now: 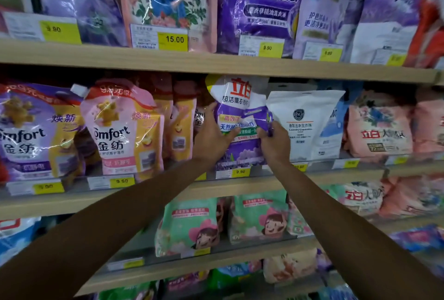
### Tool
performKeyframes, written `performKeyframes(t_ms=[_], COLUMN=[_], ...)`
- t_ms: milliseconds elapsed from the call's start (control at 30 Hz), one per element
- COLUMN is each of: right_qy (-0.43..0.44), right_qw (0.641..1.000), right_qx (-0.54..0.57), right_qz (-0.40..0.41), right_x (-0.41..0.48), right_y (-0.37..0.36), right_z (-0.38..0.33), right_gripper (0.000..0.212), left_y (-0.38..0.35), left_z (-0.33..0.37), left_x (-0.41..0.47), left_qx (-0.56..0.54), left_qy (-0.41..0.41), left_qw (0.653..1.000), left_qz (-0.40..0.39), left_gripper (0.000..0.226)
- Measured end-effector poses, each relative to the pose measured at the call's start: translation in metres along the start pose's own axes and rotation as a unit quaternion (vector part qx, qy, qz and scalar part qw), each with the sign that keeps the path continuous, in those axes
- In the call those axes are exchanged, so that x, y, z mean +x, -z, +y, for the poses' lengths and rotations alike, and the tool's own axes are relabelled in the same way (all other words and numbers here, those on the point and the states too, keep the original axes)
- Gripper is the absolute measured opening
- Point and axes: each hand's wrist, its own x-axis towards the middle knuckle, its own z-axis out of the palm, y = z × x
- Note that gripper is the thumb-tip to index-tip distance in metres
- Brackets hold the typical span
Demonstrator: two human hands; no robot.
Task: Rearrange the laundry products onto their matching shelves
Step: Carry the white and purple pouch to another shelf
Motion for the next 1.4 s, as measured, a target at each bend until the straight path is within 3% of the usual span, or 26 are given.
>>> performKeyframes(t_ms=[100, 467, 533, 633, 700, 833, 933, 1100, 1400], right_qy=[-0.008, -0.025, 0.006, 0.037, 0.041, 0.096, 0.115, 0.095, 0.101], right_qw=[1.000, 0.998, 0.994, 0.988, 0.983, 0.967, 0.951, 0.963, 0.963], right_qx=[0.020, -0.017, 0.030, -0.023, -0.087, -0.201, -0.276, -0.240, -0.213], right_qz=[0.004, -0.064, -0.107, -0.146, -0.158, -0.125, -0.073, -0.081, -0.128], right_x=[0.008, 0.007, 0.001, -0.006, -0.011, -0.014, -0.022, -0.029, -0.011], right_y=[-0.008, -0.015, -0.013, -0.012, -0.010, -0.011, -0.014, -0.016, -0.015], right_z=[0.005, 0.022, 0.020, 0.024, 0.021, 0.023, 0.020, 0.026, 0.031], right_gripper=[0.021, 0.033, 0.054, 0.109, 0.118, 0.109, 0.090, 0.058, 0.048], left_y=[-0.006, -0.029, -0.030, -0.027, -0.022, -0.009, -0.005, -0.012, -0.024], left_z=[-0.015, -0.045, -0.052, -0.058, -0.059, -0.058, -0.066, -0.078, -0.065], left_x=[0.009, 0.029, 0.028, 0.021, 0.019, 0.014, 0.008, 0.001, -0.001], left_qx=[-0.010, 0.013, 0.016, -0.001, -0.010, -0.045, -0.028, 0.000, 0.110], left_qy=[-0.008, -0.010, -0.008, 0.005, 0.002, -0.035, -0.024, -0.008, 0.041], left_qw=[1.000, 0.999, 0.999, 0.997, 0.994, 0.981, 0.978, 0.984, 0.985], left_qz=[-0.022, -0.032, -0.047, -0.076, -0.104, -0.183, -0.207, -0.180, -0.125], left_gripper=[0.078, 0.084, 0.083, 0.087, 0.095, 0.108, 0.127, 0.135, 0.129])
